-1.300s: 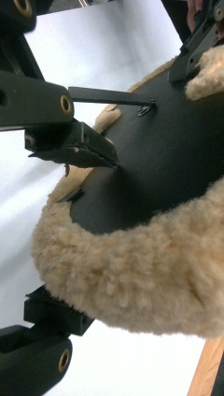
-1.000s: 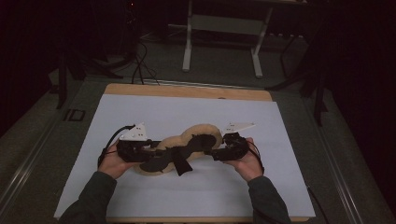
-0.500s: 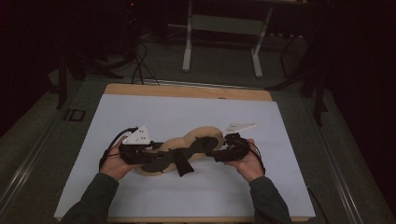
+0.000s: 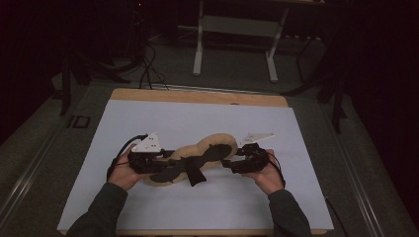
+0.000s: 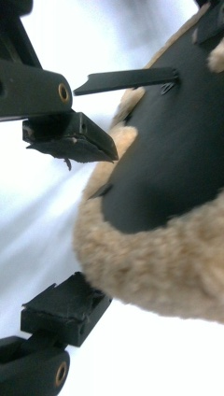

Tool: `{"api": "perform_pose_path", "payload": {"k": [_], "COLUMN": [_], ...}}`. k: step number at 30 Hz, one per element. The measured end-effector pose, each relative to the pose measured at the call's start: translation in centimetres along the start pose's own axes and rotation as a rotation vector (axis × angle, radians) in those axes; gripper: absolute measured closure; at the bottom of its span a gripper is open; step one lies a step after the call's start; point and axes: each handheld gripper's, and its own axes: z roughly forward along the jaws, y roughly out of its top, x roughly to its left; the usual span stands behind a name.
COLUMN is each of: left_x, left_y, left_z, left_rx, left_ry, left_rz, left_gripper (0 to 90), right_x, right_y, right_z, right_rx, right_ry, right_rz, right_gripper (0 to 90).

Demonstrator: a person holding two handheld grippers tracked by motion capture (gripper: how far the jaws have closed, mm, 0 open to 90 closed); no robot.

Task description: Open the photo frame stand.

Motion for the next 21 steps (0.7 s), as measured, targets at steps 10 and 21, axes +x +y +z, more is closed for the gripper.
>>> {"api": "perform_pose_path", "payload": {"k": [10,21], "left_x": [-0.2,-0.5], "left_y": [0.3,0.7], "left_z": [0.7,1.4], "left_rx": [0.008,0.025], "left_ry": [0.011,0.023], "left_rz": [-0.003,0.006], "left_gripper": [68.4,68.6], "right_x": [-1.0,-2.1], "right_y": [-1.9,-3.3], "right_z": [-1.2,-2.6], "right_rx": [0.012,-0.034], "right_ry": [-0.038,-0.072], "right_rz": [0.022,0.071], "right_gripper": [35.5,64.0]}}
